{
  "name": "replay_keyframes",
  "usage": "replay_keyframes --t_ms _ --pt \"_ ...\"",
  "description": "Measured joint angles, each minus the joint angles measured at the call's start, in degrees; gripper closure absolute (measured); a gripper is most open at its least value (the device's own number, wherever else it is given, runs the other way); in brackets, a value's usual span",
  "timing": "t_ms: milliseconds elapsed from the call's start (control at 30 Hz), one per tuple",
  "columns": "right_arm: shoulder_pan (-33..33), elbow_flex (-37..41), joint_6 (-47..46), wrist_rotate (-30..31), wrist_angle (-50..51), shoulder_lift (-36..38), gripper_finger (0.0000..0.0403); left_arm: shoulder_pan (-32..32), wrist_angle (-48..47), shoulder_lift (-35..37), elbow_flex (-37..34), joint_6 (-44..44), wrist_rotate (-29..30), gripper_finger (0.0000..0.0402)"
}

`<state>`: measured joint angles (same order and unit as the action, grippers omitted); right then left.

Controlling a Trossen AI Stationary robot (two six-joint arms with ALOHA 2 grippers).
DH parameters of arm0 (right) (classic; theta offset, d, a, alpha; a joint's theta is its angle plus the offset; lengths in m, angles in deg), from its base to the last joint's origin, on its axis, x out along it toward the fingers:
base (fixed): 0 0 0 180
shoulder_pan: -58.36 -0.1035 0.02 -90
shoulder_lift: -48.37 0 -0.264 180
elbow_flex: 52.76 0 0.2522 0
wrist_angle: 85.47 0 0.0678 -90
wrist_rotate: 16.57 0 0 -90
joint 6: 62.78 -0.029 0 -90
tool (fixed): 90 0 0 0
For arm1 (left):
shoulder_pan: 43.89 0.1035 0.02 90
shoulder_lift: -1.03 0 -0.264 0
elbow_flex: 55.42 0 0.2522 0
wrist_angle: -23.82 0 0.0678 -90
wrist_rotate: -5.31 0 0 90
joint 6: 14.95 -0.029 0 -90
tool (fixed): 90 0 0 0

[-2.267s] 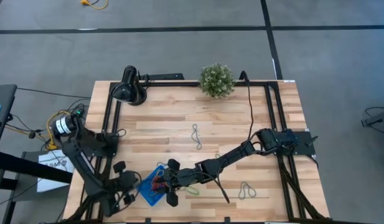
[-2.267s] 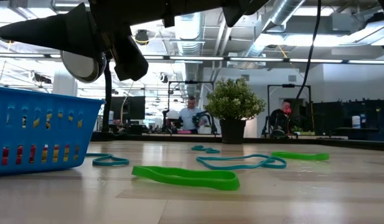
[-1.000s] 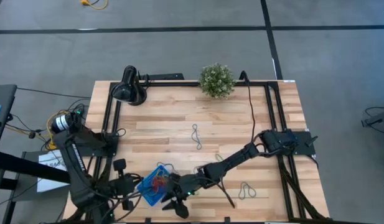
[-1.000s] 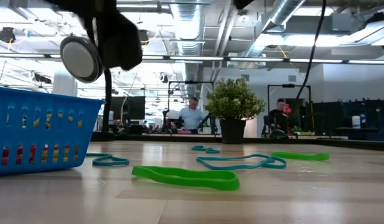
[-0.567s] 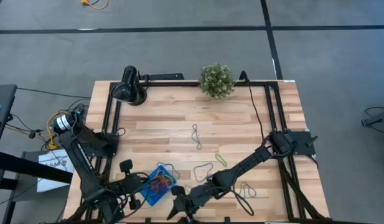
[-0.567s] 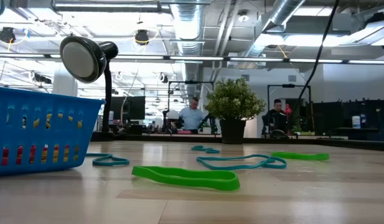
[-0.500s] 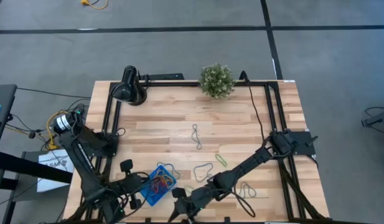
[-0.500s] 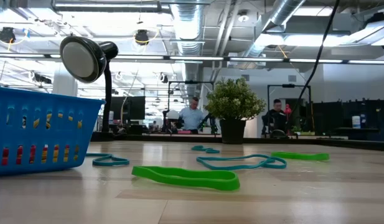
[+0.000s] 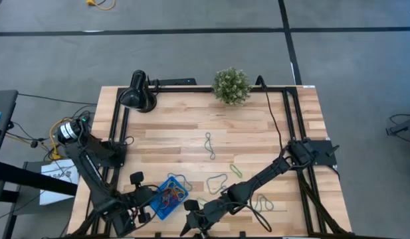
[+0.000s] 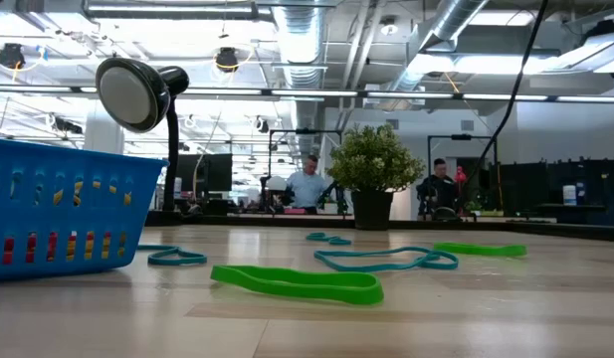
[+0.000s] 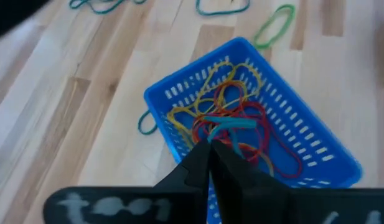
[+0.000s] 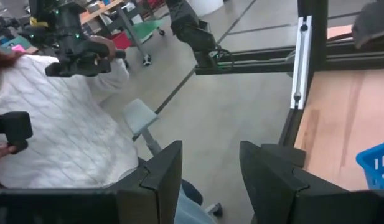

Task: Pick and place rubber bands into bin
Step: Put the blue rubber band into the blue basket

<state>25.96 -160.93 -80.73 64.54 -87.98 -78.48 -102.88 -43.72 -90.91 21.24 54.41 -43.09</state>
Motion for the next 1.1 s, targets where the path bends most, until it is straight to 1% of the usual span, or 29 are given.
replay_keyframes --t_ms 133,367,467,533,600,700,733,800,900,933,967,1033,1100 --pt "0.39 0.00 0.00 0.00 0.02 0.00 0.0249 1.03 0.88 0.00 -1.24 -1.51 -0.18 0.0376" --pt "1.11 0.00 0.00 -0.01 0.29 -0.02 0.0249 3.06 1.08 0.00 -1.26 -2.80 -0.85 0.0314" --pt "1.11 0.00 -0.13 -0.02 2.56 -0.02 0.0249 3.74 1.06 0.00 -1.26 -2.80 -0.81 0.0295" --pt "1.22 0.00 -2.96 -0.10 5.63 0.04 0.0249 4.08 1.03 0.00 -1.26 -2.84 -0.80 0.0288" --pt "1.36 0.09 -4.73 -0.23 12.34 1.58 0.0249 4.44 0.82 0.00 -1.26 -2.89 -0.70 0.0286" --pt "1.75 -0.02 -2.89 1.50 23.76 5.36 0.0249 4.97 -1.29 0.05 -1.21 -2.94 0.72 0.0286" --pt "1.83 -0.02 -2.71 3.43 27.78 6.78 0.0249 5.26 -1.93 0.10 -1.21 -2.93 1.45 0.0286" --pt "2.16 -0.04 -3.09 9.22 35.08 9.43 0.0249 5.69 -2.32 0.17 -1.21 -2.80 2.20 0.0285" --pt "2.34 -0.02 -2.44 20.81 48.58 14.10 0.0249 6.34 -2.30 0.48 -1.06 -3.52 1.44 0.0285" --pt "2.34 -0.02 -2.46 26.12 53.70 15.90 0.0249 6.41 -2.57 0.48 -0.87 -4.06 1.05 0.0285" --pt "2.45 -0.02 -3.87 31.69 58.79 17.75 0.0249 6.42 -3.08 0.48 -0.61 -4.46 0.99 0.0285" --pt "3.07 -0.04 -9.94 42.17 67.53 21.41 0.0249 6.42 -3.64 0.48 -0.02 -5.12 0.99 0.0285" --pt "3.77 -0.02 -17.14 48.66 77.62 25.39 0.0249 6.39 -4.49 0.48 0.73 -5.53 0.99 0.0285"
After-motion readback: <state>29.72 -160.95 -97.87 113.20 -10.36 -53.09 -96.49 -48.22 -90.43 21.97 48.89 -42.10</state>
